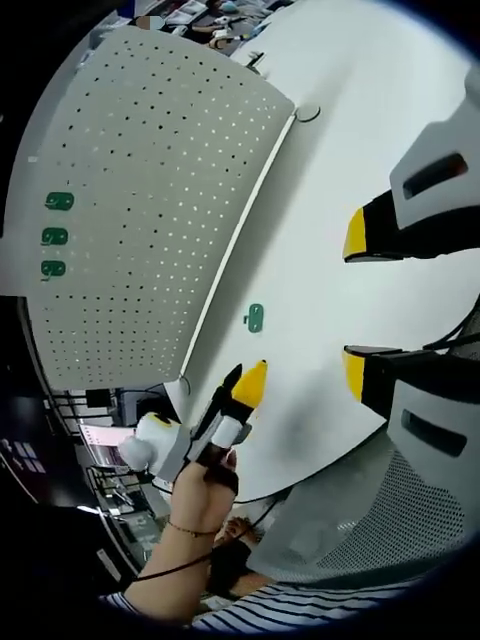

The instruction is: Insert the hook assembly into the mounting plate slot until the hook locks in place.

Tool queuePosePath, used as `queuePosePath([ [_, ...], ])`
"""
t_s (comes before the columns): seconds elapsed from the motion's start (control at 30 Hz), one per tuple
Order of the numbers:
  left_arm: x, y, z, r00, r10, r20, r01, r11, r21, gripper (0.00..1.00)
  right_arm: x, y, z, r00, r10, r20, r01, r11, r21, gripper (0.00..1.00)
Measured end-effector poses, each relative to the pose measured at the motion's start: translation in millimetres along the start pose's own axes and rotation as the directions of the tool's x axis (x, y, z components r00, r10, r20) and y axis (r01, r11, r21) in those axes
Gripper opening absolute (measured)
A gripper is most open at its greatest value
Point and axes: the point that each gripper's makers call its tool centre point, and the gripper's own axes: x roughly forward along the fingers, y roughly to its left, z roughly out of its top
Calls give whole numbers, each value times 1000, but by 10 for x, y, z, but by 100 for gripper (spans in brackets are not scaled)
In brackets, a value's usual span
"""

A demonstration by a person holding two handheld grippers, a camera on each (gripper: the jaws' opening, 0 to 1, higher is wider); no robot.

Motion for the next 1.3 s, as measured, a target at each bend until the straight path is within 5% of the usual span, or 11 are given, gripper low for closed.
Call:
queuePosePath([
  [0.27,208,105,30,999,31,7,-31,999,33,64,49,-19,-97,1000,0,-23,0,999,41,30],
  [0.63,378,222,180,998,40,42,-42,998,50,40,74,-98,-129,999,-14,-36,17,997,70,30],
  [1.3,537,341,151,998,58,-10,-57,995,82,7,66,-141,-167,999,-19,-48,23,996,84,29],
])
